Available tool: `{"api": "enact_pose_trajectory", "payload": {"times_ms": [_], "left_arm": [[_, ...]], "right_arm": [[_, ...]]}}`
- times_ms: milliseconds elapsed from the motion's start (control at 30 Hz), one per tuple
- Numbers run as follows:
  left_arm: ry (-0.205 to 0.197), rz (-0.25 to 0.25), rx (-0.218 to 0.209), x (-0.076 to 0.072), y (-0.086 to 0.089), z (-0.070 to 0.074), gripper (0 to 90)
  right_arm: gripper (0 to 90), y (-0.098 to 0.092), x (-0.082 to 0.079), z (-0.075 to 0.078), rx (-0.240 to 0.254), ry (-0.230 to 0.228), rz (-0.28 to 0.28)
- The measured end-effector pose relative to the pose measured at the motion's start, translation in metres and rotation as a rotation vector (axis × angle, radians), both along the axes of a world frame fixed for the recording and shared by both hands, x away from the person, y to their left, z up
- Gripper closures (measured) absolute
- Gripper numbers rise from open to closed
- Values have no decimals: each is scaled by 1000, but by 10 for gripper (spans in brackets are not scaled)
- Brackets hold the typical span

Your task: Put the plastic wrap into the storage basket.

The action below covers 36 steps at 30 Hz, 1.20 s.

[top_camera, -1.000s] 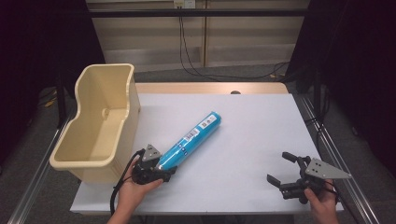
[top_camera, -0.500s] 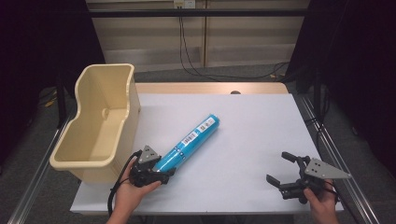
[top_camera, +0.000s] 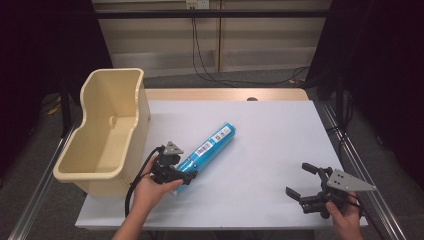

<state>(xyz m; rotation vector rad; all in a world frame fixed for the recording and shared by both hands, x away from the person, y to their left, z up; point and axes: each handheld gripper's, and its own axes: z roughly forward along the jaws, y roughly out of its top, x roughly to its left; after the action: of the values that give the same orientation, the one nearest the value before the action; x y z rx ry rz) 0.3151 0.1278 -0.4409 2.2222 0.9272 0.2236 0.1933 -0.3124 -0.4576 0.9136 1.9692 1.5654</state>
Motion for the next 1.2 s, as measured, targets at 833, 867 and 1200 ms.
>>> {"api": "enact_pose_trajectory", "payload": {"times_ms": [833, 867, 1200], "left_arm": [[110, -14, 138, 54, -53, 5, 220], [105, -15, 142, 55, -54, 5, 223], [166, 19, 167, 66, -65, 5, 261]], "right_arm": [[0, -3, 0, 0, 3, 3, 3], [0, -3, 0, 0, 3, 3, 3], [0, -4, 0, 0, 4, 5, 3]]}}
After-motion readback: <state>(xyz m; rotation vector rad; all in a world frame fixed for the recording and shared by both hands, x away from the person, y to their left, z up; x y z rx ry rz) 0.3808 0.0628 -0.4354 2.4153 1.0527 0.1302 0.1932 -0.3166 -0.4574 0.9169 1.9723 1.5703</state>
